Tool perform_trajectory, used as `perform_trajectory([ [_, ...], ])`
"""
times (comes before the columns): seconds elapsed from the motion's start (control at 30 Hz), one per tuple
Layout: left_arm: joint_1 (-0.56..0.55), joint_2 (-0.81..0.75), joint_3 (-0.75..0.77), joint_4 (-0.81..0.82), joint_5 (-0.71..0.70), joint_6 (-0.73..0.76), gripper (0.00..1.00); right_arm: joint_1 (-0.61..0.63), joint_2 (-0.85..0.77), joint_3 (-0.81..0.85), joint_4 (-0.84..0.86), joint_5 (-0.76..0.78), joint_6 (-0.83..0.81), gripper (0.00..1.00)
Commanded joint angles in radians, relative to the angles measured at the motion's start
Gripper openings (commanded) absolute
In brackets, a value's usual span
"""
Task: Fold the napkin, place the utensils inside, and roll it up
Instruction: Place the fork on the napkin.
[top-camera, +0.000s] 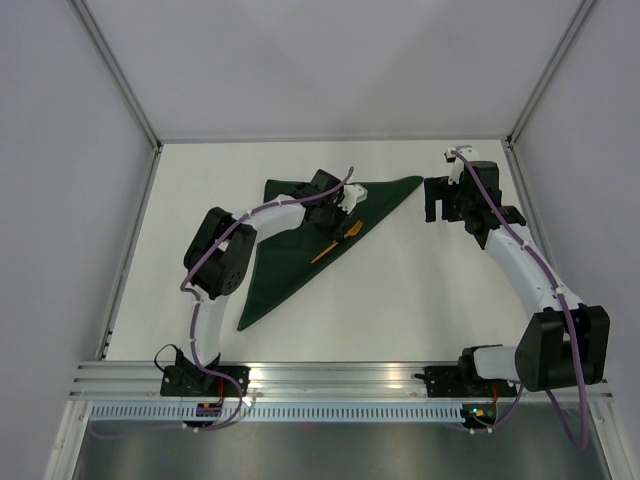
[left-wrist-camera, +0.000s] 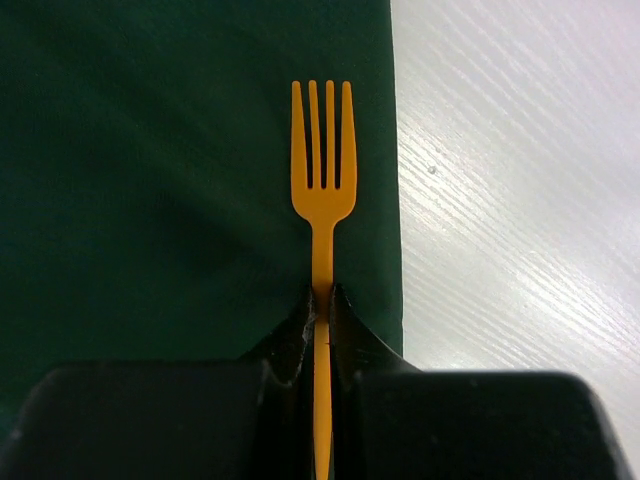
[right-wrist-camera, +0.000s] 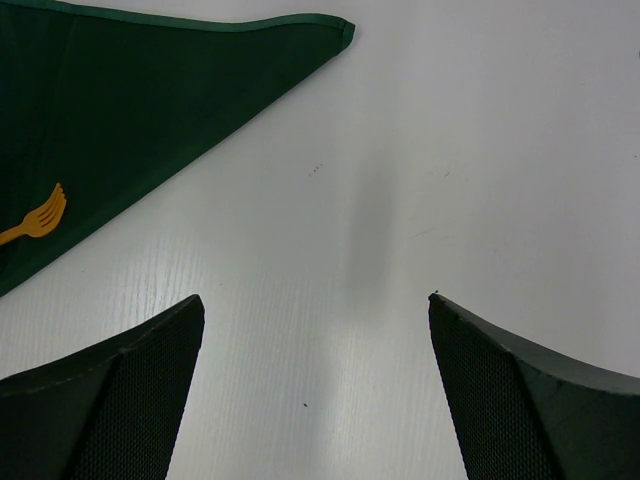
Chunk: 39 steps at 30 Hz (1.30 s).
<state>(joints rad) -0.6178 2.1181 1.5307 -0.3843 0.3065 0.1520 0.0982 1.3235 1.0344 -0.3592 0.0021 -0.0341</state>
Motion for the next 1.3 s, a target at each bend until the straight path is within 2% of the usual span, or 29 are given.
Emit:
perform_trajectory([
  [0.0, -0.008, 0.014, 0.042, -0.007, -0.014, -0.045, 0.02, -0.002, 0.002, -0.004, 0.002, 0.032, -0.009, 0.98],
  [0.9, -0.023, 0.039, 0.074, -0.077, -0.027, -0.092, 0.03, -0.002, 0.003, -0.004, -0.001, 0.032, -0.009, 0.98],
  [1.27, -0.031, 0.023, 0.071, -0.077, -0.041, -0.089, 0.29, -0.002, 0.002, -0.004, -0.001, 0.029, -0.009, 0.98],
])
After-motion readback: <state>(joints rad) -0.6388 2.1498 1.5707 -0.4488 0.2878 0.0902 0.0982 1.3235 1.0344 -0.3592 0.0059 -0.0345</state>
